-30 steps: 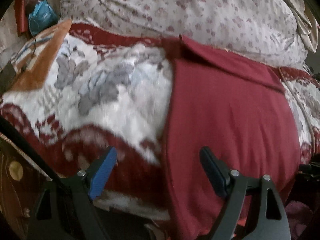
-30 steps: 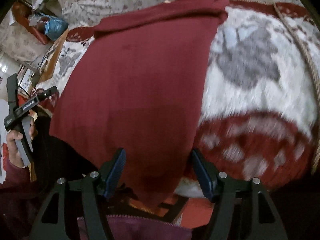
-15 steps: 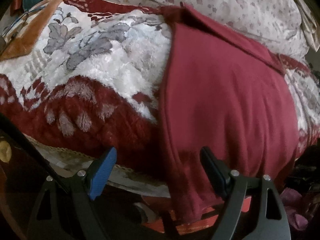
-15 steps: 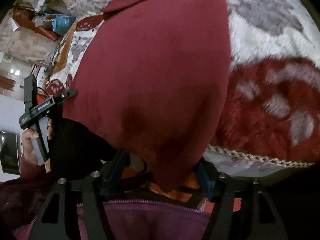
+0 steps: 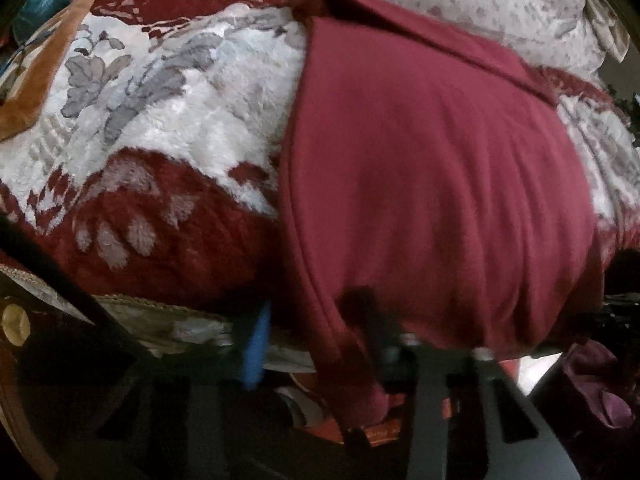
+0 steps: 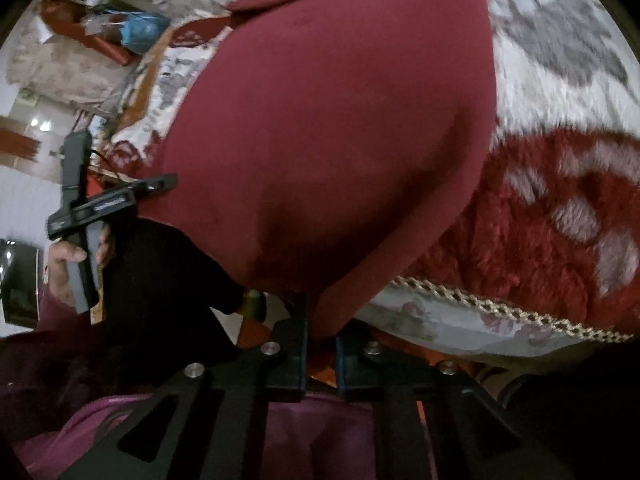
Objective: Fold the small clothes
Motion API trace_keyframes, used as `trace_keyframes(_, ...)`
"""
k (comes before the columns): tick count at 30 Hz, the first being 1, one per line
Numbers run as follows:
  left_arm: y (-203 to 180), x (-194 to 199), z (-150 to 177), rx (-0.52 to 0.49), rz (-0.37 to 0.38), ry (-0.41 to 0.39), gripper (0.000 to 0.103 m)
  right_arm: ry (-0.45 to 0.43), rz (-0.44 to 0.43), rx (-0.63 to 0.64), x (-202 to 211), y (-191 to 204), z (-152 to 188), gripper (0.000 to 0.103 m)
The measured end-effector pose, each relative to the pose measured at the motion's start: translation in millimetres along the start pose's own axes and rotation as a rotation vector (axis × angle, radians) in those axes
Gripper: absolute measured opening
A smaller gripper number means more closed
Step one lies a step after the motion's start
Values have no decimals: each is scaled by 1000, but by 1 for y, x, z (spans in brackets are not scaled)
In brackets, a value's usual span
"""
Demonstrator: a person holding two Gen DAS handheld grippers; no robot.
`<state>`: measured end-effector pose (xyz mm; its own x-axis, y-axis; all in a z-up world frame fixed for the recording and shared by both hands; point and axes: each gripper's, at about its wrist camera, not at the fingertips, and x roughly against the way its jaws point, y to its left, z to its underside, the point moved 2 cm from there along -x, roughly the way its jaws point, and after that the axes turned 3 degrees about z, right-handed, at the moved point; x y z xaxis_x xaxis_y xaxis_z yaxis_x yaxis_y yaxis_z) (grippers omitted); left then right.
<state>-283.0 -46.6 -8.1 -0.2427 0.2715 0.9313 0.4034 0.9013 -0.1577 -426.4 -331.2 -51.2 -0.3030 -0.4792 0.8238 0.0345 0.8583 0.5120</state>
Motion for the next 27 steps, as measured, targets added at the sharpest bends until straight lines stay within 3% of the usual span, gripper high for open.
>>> trace_keyframes(1, -1, 5, -2, 2, 29, -12, 6, -13, -19, -3, 4, 1, -1, 11)
trace_keyframes(3, -3, 16, -6, 10, 62, -33, 7, -46, -66, -10, 16, 3, -2, 11)
trace_keyframes(6, -9, 27, -12, -15, 45, -68, 7, -95, -102, -12, 33, 6, -7, 11)
trace_keyframes(19, -6, 66, -61, 86, 124, -248, 6, -343, -151, -43, 94, 4, -50, 11)
trace_keyframes(27, -8, 70, -106, 99, 114, -318, 7, -451, -134, -58, 116, -7, -90, 11)
